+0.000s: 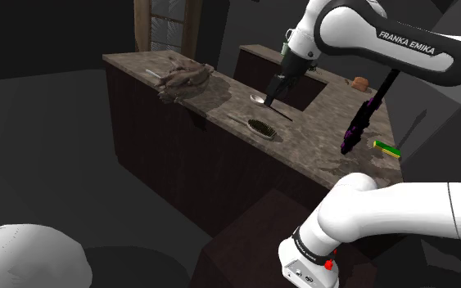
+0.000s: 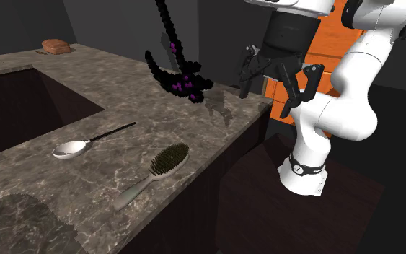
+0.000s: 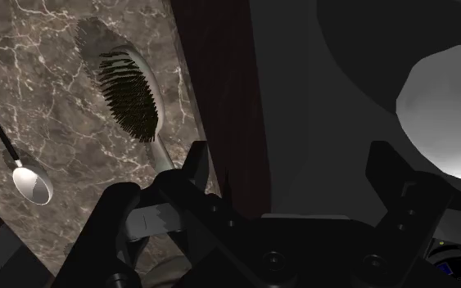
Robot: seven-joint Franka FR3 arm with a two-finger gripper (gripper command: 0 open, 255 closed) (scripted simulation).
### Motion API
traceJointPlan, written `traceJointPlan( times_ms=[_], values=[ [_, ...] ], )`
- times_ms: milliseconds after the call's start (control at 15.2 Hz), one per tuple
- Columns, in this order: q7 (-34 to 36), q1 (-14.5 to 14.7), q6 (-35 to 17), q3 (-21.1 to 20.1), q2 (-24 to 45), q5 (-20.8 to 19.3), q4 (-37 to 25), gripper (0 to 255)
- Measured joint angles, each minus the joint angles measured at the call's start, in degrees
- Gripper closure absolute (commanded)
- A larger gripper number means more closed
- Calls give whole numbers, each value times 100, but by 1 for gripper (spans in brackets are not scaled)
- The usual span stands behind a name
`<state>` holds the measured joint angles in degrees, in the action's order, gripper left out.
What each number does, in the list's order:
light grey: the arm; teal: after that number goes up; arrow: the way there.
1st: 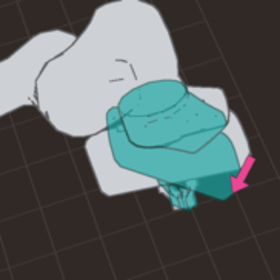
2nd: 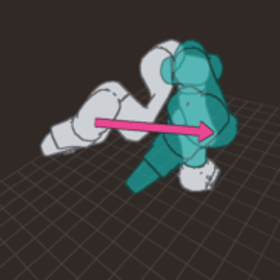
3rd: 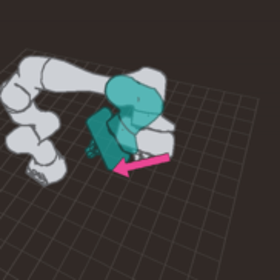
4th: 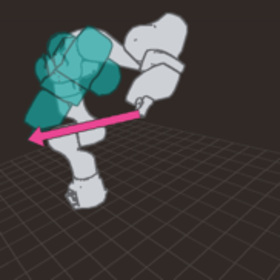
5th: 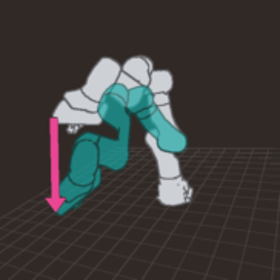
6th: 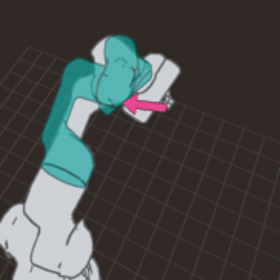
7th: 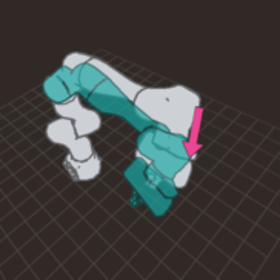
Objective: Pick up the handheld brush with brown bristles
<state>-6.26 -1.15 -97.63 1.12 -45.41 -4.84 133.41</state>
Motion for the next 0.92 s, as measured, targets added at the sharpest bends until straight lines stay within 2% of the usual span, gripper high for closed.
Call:
traceJointPlan(
  times_ms=[132,330,924],
  values=[
    [-37,-10,-58,44,54,-12,6,0],
    [-233,-63,-413,281,254,-75,174,0],
    [-1070,-185,-1697,1198,1664,-133,99,0]
  ],
)
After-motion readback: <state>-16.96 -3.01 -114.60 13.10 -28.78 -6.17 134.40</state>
